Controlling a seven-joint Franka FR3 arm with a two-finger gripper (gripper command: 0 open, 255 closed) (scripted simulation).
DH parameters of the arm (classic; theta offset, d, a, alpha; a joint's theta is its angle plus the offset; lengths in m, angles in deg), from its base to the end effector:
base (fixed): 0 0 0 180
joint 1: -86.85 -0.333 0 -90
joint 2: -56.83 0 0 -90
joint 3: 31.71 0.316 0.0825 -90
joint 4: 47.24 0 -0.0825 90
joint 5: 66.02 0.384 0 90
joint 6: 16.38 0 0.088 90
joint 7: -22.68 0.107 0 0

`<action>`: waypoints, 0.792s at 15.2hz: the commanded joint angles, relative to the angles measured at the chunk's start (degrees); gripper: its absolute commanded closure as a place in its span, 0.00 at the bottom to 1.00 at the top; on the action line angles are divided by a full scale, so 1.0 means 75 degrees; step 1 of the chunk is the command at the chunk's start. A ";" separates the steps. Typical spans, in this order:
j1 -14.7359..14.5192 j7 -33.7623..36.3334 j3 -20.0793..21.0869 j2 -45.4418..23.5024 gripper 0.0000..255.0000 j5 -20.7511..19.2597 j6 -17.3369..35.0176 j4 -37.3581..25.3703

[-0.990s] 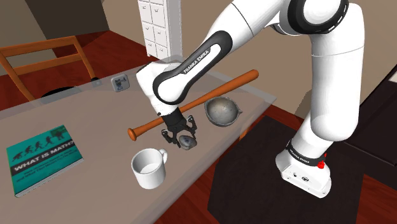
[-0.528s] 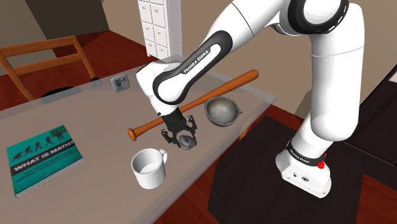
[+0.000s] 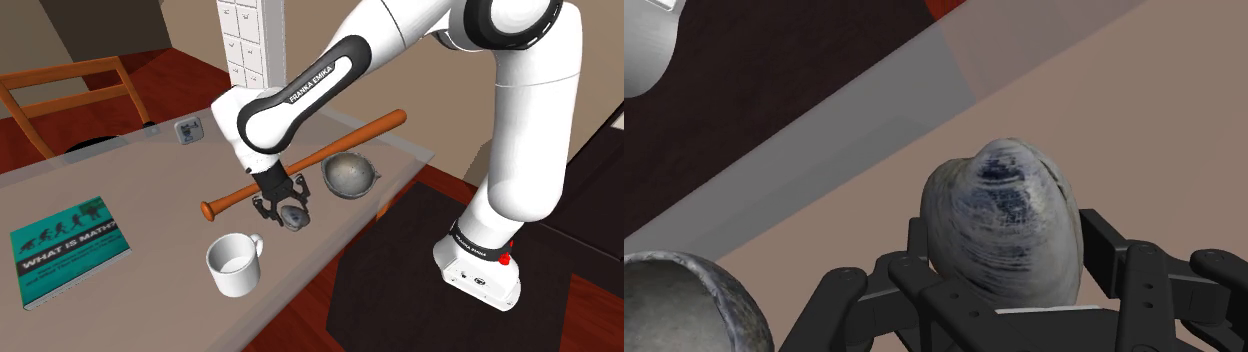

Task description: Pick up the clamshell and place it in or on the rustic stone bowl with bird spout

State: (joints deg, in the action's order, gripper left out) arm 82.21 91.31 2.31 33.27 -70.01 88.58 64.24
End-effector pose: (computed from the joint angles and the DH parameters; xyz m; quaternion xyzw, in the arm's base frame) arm 0.4458 0.3377 0.2758 0.9438 -0.2291 -0.1995 0.1303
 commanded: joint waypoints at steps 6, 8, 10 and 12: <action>0.0105 -0.0096 0.0115 0.0439 1.00 0.0229 -0.0595 -0.0214; 0.0130 -0.0118 0.0143 0.0554 1.00 0.0290 -0.0768 -0.0288; 0.0153 -0.0139 0.0168 0.0664 1.00 0.0348 -0.0944 -0.0370; 0.0175 -0.0157 0.0191 0.0769 1.00 0.0404 -0.1121 -0.0458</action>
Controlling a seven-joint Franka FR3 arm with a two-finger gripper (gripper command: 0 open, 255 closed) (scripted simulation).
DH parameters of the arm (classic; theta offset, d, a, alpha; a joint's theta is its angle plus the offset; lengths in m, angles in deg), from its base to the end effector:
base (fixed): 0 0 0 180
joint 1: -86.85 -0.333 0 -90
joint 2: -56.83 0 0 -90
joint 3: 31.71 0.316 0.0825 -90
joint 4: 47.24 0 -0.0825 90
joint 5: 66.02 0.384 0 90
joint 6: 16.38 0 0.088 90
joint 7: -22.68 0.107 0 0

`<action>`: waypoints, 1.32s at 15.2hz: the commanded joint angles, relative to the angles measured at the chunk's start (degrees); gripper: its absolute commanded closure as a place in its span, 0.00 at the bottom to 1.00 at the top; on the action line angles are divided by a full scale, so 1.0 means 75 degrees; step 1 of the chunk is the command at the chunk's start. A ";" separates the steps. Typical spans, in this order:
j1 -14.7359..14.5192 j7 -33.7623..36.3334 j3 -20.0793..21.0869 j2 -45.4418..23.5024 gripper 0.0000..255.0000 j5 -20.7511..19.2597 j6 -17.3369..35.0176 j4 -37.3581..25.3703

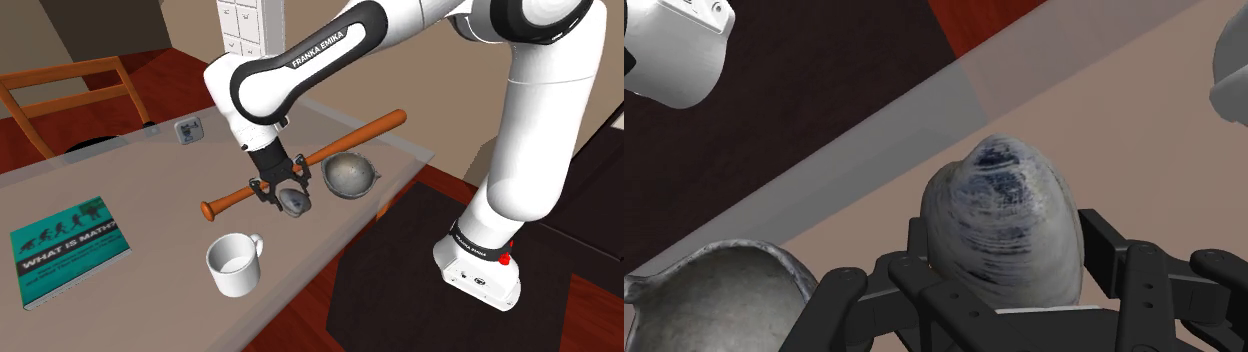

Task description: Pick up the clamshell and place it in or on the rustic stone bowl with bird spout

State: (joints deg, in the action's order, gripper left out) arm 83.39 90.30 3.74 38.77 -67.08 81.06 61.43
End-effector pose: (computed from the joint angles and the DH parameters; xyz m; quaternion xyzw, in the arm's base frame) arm 0.4444 0.3382 0.3386 0.9438 -0.2290 -0.1995 0.1302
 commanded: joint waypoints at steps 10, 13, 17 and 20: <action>0.0098 -0.0084 0.0084 0.0470 1.00 0.0246 -0.1029 -0.0632; 0.0114 -0.0090 0.0101 0.0569 1.00 0.0300 -0.1311 -0.0831; 0.0410 -0.0518 0.0002 0.1026 1.00 0.0399 -0.1392 -0.0493; 0.0796 -0.1163 -0.0202 0.1599 1.00 0.0462 -0.1348 0.0079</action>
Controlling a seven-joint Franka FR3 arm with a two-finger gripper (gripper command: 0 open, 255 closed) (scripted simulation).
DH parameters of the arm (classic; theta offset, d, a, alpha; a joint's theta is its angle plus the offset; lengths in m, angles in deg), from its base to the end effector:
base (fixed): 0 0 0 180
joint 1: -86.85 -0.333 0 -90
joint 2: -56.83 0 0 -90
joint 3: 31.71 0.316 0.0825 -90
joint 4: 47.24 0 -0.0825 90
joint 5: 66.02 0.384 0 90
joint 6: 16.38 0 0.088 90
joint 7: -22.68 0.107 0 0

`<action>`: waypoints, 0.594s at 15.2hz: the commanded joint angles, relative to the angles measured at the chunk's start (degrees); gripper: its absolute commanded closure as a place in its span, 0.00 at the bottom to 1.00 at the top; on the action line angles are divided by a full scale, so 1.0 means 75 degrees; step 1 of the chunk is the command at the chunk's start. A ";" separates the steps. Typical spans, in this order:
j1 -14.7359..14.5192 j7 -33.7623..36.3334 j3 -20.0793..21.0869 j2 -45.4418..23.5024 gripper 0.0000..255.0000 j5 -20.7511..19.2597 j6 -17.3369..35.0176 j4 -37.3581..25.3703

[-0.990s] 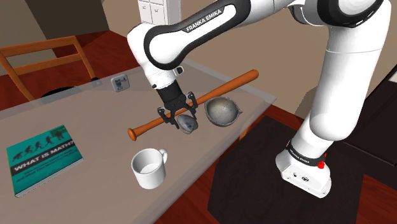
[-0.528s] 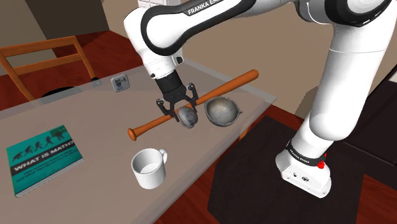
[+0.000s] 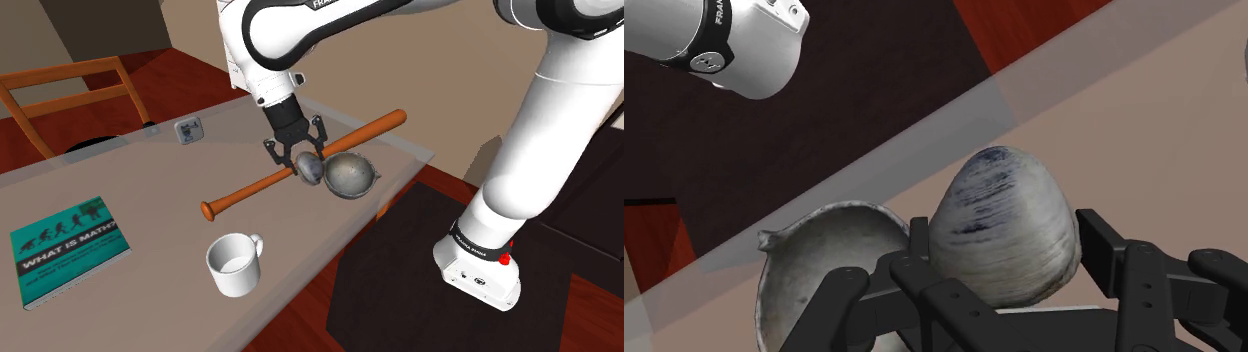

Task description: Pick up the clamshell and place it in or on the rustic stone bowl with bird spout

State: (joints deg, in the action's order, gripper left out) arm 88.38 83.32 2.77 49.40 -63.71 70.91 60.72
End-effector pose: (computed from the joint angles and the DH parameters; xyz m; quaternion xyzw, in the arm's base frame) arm 0.4473 0.2850 0.4219 0.9437 -0.2296 -0.1993 0.1306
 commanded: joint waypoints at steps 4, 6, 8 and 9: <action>0.0570 -0.1082 -0.0415 0.0831 1.00 -0.0009 0.0039 0.0805; 0.0770 -0.1495 -0.0606 0.1103 1.00 -0.0065 0.0054 0.1069; 0.0960 -0.1898 -0.0806 0.1340 1.00 -0.0150 0.0070 0.1299; 0.1051 -0.2096 -0.0910 0.1445 1.00 -0.0202 0.0078 0.1402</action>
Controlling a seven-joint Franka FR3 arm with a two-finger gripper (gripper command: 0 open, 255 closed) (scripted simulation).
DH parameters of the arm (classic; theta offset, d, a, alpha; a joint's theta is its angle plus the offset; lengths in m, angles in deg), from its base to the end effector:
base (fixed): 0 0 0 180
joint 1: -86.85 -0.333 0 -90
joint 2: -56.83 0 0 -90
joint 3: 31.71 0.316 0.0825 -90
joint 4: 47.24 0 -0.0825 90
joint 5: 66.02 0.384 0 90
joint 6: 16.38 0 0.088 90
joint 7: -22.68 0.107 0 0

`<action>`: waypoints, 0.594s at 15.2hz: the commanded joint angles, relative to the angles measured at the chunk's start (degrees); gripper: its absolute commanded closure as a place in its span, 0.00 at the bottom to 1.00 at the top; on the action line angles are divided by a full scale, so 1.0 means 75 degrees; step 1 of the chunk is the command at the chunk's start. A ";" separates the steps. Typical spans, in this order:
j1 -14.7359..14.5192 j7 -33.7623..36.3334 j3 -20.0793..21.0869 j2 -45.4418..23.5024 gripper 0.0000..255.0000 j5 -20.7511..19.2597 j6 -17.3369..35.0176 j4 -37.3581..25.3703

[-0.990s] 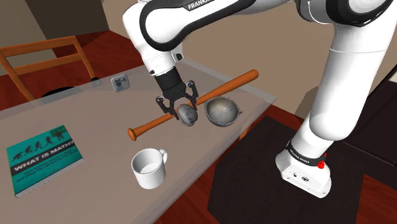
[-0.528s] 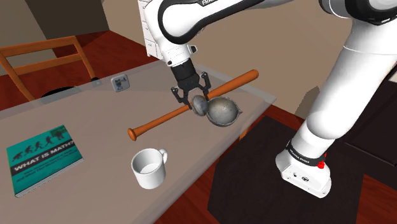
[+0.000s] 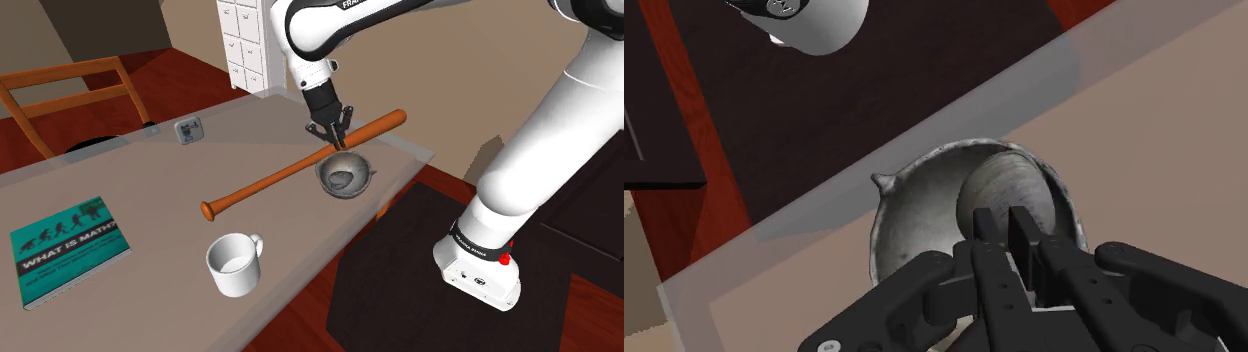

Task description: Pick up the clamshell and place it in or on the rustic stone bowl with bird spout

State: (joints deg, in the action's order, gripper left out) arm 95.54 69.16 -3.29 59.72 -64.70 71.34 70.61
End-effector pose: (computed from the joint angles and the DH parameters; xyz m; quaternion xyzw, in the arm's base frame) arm 0.4496 0.1661 0.4271 0.9436 -0.2299 -0.1995 0.1304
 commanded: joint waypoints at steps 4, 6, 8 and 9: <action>0.0287 -0.0590 -0.0319 0.0227 1.00 -0.0211 0.0066 0.0263; 0.0288 -0.1551 -0.0403 0.0458 0.00 -0.0105 0.0556 0.0729; 0.0242 -0.3468 -0.0609 0.0801 0.00 0.0147 0.1514 0.1575; 0.0203 -0.4429 -0.0724 0.0910 0.00 0.0292 0.1977 0.1952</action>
State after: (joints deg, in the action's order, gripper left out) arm 97.34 44.22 -8.02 65.78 -63.52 82.21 82.30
